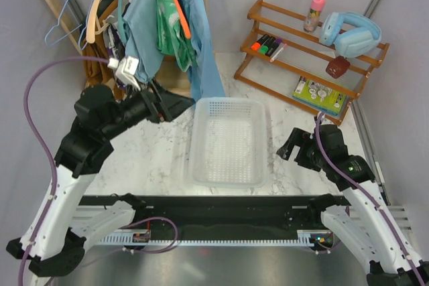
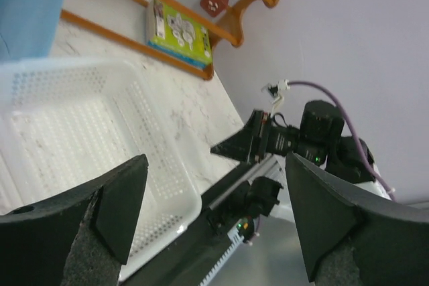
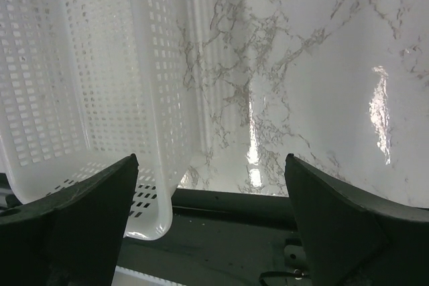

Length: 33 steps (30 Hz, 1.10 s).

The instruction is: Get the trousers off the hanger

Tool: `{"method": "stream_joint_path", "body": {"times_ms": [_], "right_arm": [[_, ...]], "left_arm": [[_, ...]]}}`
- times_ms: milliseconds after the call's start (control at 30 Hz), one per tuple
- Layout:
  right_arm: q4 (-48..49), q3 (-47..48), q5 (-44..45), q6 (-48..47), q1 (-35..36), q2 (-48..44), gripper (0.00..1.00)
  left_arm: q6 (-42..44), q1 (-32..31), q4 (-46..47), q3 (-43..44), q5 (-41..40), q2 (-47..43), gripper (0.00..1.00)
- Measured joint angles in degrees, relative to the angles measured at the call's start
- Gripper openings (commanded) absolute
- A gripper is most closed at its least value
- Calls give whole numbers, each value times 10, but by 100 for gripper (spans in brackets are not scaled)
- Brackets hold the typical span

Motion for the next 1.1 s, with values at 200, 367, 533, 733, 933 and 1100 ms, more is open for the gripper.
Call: {"method": "stream_joint_path", "body": {"times_ms": [200,367,533,733,933,1100], "right_arm": [[8,5,-39,-47,0,2,98],[12,28,-77,-70,0,6,98],[12,51,-114,-80,0,-4,98],[12,73,-135,-82,0,-31,98],[5,81,-145,-81,0,-34,98],[-6,100,-149,-80,0,-37,98]], "left_arm": [[95,0,-25,202,-60,145,95],[147,15,-52,352,-83,274,96],[154,78,-77,483,-76,395,73],[157,143,-82,585,-72,494,62],[153,158,-54,597,-47,523,66],[141,165,-10,600,-28,546,66]]}}
